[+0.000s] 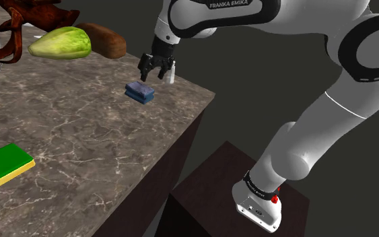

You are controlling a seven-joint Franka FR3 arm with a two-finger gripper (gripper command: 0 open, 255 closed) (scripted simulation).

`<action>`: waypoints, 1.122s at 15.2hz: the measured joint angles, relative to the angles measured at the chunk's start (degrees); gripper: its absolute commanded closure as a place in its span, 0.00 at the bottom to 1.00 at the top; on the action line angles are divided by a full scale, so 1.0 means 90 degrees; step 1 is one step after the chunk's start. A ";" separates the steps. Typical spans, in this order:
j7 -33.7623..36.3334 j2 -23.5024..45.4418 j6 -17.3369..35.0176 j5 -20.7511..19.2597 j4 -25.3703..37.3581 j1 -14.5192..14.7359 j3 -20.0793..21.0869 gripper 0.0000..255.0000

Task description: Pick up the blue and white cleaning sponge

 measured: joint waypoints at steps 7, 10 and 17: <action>0.0370 0.1190 0.0374 -0.0180 0.1072 0.0183 0.0225 0.00; 0.0373 0.1314 0.0611 -0.0194 0.0969 0.0193 0.0232 0.00; 0.0368 0.1393 0.0905 -0.0197 0.0764 0.0201 0.0235 1.00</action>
